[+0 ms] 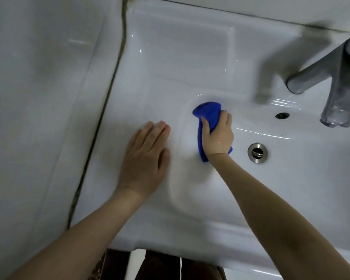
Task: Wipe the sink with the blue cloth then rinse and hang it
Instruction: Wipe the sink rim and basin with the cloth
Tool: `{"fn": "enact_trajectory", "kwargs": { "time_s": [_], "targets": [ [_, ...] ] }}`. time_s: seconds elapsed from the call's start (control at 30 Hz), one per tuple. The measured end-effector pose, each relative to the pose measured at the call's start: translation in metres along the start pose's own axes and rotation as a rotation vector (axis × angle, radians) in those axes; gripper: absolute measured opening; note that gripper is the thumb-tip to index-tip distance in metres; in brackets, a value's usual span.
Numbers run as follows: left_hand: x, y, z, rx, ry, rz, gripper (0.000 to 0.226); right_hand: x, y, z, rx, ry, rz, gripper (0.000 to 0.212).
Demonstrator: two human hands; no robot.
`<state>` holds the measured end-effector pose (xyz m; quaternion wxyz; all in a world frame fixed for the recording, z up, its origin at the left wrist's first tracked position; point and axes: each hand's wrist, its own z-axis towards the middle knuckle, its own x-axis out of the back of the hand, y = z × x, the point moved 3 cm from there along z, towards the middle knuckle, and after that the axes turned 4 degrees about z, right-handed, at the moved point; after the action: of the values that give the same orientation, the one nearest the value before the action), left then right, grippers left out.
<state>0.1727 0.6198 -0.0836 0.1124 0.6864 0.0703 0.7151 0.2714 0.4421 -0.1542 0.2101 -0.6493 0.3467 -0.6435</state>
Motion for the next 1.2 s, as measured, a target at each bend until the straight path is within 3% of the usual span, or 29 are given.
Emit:
{"fn": "enact_trajectory", "kwargs": {
  "time_s": [0.07,0.2,0.27,0.33,0.37,0.43,0.5,0.6,0.7,0.83,0.93,1.03,1.07,1.13,1.2],
  "targets": [
    [-0.002,-0.001,0.001,-0.018,0.013,-0.006,0.05,0.012,0.029,0.004,0.059,-0.095,-0.226,0.043],
    [-0.003,-0.001,0.001,-0.01,0.016,0.003,0.052,0.064,0.077,-0.055,0.011,-0.317,-0.453,0.046],
    [-0.003,-0.001,0.002,-0.004,-0.007,0.01,0.053,0.076,0.068,-0.085,0.102,-0.559,-0.397,0.043],
    [-0.002,0.0,0.001,0.009,-0.027,0.023,0.054,0.062,0.036,-0.103,0.173,-0.806,-0.179,0.038],
    [-0.002,0.0,0.0,0.016,-0.029,0.025,0.054,0.052,0.019,-0.108,0.207,-0.851,-0.066,0.036],
    [-0.001,0.001,0.0,0.03,-0.024,0.028,0.054,0.03,0.0,-0.106,0.215,-0.738,0.088,0.038],
    [-0.002,0.001,0.001,0.019,-0.006,0.034,0.054,0.014,0.003,-0.091,0.175,-0.547,0.087,0.048],
    [-0.003,0.001,0.001,0.008,0.016,0.026,0.053,0.019,0.031,-0.045,0.12,-0.322,-0.134,0.06],
    [-0.002,0.001,0.001,0.0,0.039,0.022,0.052,0.044,0.06,0.01,0.098,-0.238,-0.349,0.05],
    [-0.003,0.0,0.002,-0.003,0.044,0.014,0.052,0.056,0.071,-0.006,0.102,-0.319,-0.426,0.052],
    [-0.002,-0.001,0.002,-0.007,0.044,0.02,0.051,0.049,0.054,-0.067,0.162,-0.6,-0.253,0.057],
    [0.001,-0.001,0.001,0.002,0.042,0.015,0.05,0.076,0.049,-0.097,0.151,-0.884,-0.113,0.029],
    [0.001,0.0,0.001,-0.008,0.049,0.014,0.05,0.093,0.058,-0.097,0.102,-0.929,-0.115,0.028],
    [0.001,0.001,0.001,-0.03,0.064,0.019,0.048,0.138,0.095,-0.088,-0.023,-0.91,-0.223,0.032],
    [0.0,0.0,0.001,-0.038,0.078,0.033,0.047,0.196,0.143,-0.069,-0.132,-0.765,-0.478,0.043]
  ]
}}
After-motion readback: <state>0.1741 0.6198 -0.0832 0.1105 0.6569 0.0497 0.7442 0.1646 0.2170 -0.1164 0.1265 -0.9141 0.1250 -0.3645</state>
